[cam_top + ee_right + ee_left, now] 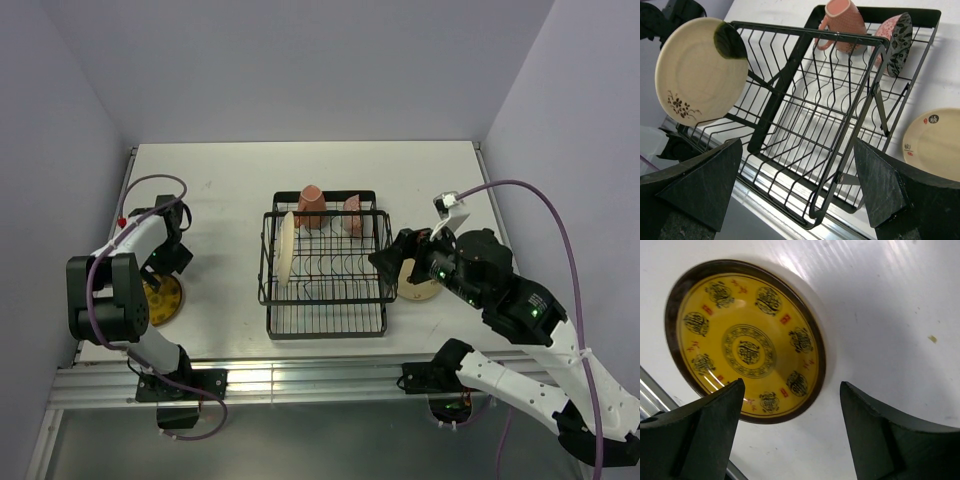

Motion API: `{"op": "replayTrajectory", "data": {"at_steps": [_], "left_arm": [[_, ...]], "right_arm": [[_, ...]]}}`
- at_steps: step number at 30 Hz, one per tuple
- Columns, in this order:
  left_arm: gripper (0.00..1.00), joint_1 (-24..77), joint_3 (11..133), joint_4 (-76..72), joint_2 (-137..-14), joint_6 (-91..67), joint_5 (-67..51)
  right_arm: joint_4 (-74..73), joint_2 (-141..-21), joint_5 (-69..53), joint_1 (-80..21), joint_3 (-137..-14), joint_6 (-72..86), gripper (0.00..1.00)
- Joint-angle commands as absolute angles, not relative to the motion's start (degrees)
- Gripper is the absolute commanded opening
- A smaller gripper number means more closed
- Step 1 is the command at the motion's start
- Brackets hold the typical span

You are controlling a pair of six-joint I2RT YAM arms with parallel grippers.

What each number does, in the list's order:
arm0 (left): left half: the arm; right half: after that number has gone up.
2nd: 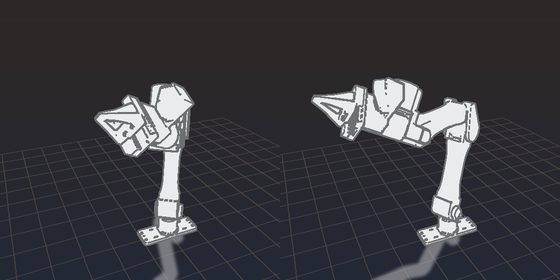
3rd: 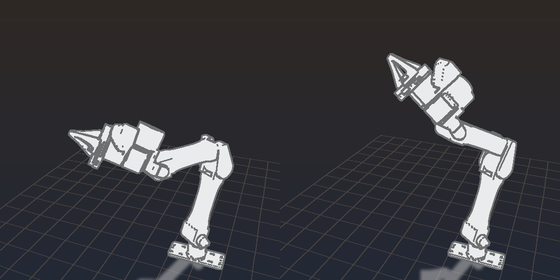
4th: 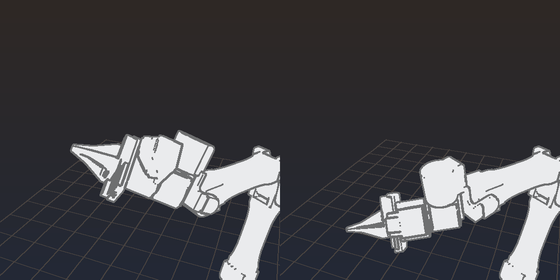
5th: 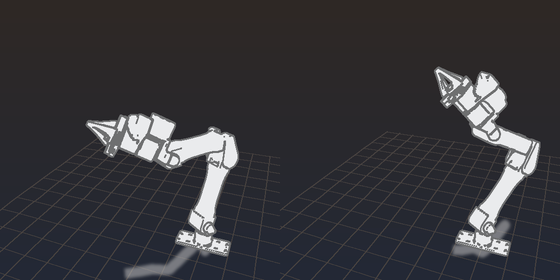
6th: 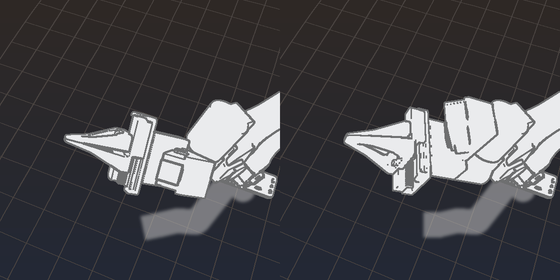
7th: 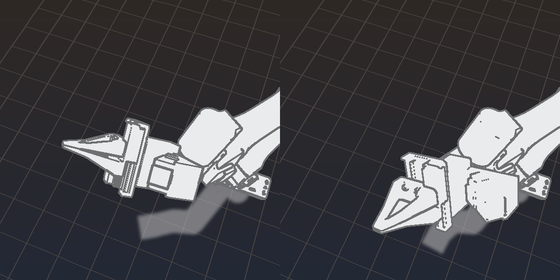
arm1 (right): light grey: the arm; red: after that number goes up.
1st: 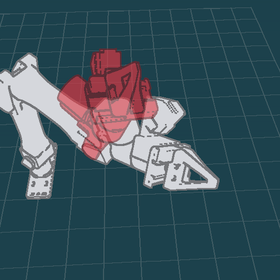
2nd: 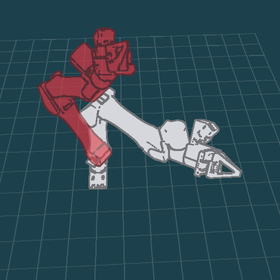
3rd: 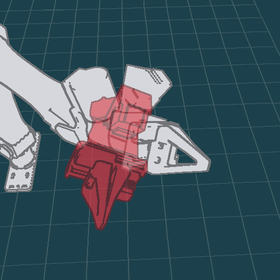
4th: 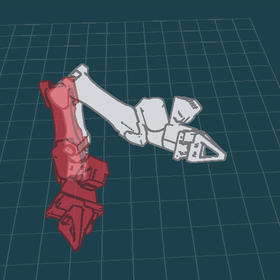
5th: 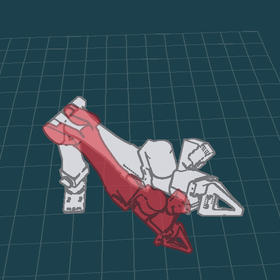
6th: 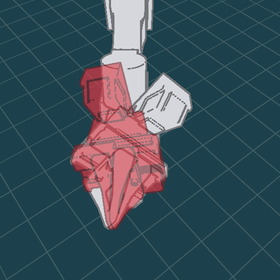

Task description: Load the mixed dishes into the dish rack

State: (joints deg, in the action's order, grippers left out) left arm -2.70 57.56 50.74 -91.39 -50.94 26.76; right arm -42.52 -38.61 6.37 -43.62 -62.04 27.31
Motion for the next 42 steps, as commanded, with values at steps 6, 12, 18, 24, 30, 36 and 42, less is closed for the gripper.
{"op": "replayTrajectory", "data": {"at_steps": [6,12,18,24,30,36,42], "left_arm": [[0.74,-2.81,59.86,51.77,-94.13,-51.86,34.45],[0.75,-2.81,58.54,48.34,-98.96,-50.98,35.51],[0.72,-2.81,56.61,45.1,-102.13,-50.36,34.98],[0.16,-2.81,55.28,43.42,-103.1,-50.8,32.96],[0.0,-2.81,58.26,45.08,-100.11,-50.01,31.29],[0.0,-2.81,63.27,47.97,-86.94,-47.46,23.83],[0.0,-2.72,72.06,53.43,-73.4,-46.5,17.68]], "right_arm": [[-40.25,-36.48,7.73,-43.15,-61.61,25.05,1.0],[-41.04,-34.89,7.38,-43.16,-61.87,24.61,1.0],[-42.1,-33.57,9.58,-43.15,-61.7,24.52,1.0],[-42.63,-33.66,10.11,-43.15,-62.49,25.22,1.0],[-44.2,-35.51,9.32,-43.15,-65.29,25.31,1.0],[-46.92,-36.56,9.93,-43.15,-69.51,24.26,1.0],[-47.99,-38.58,8.1,-43.15,-75.92,22.33,1.0]]}}
